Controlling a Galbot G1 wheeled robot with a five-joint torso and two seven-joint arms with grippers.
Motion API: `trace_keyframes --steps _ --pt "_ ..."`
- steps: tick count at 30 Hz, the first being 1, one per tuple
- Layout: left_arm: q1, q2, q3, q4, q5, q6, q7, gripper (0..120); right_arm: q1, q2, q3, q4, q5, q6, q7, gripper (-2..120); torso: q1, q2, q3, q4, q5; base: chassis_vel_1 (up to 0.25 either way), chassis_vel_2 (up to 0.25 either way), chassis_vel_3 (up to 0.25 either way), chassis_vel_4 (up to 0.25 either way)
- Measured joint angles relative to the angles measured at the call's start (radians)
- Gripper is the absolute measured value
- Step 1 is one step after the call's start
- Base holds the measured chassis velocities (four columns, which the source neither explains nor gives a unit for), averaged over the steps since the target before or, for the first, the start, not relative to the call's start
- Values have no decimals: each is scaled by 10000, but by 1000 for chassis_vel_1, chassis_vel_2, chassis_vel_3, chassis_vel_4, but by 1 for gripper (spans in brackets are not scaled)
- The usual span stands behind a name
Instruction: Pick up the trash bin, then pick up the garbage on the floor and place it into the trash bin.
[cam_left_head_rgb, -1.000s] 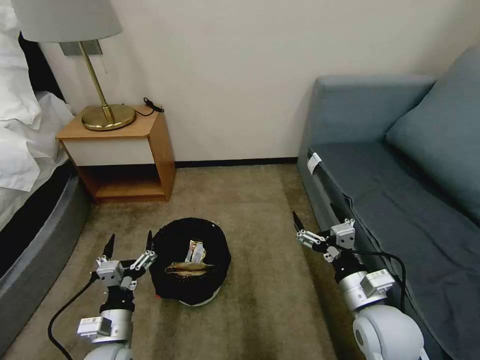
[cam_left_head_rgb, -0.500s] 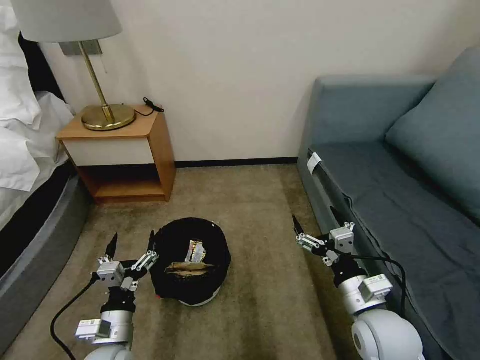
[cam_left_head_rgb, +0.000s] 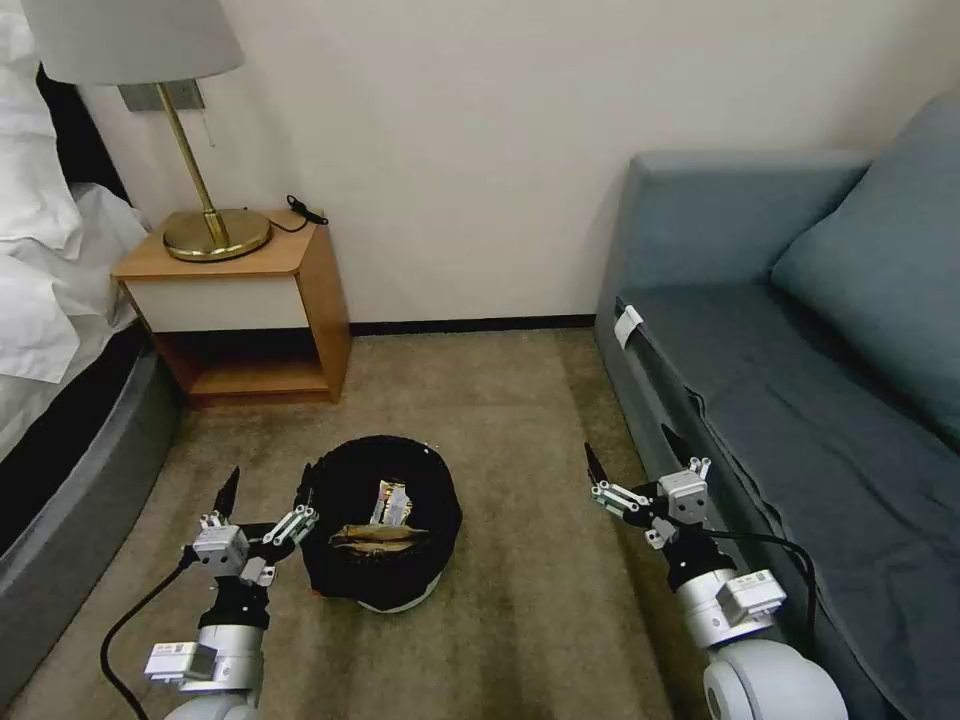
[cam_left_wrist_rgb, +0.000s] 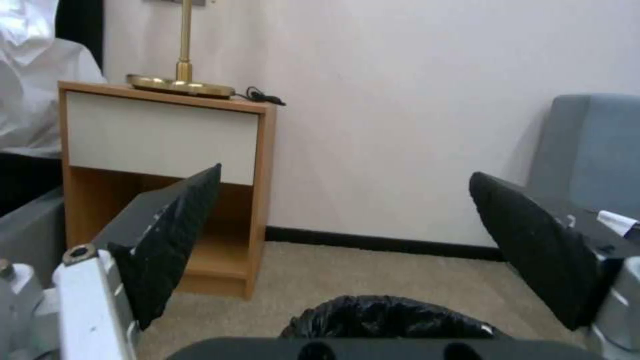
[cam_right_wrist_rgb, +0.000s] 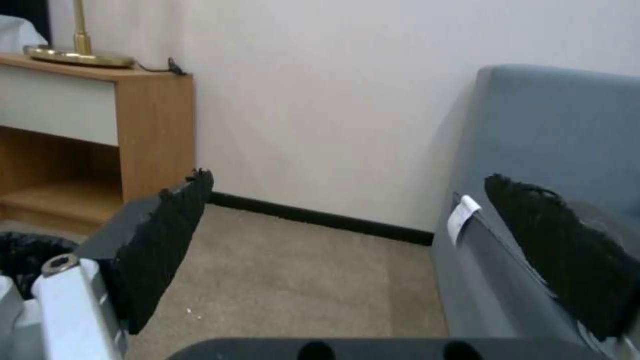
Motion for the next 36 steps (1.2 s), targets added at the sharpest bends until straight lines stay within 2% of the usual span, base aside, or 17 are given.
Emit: trace_keyframes --steps 36 --pt "-5 -5 -3 1 10 21 -8 100 14 -11 -9 5 24 -12 3 100 0 0 0 0 0 0 0 0 0"
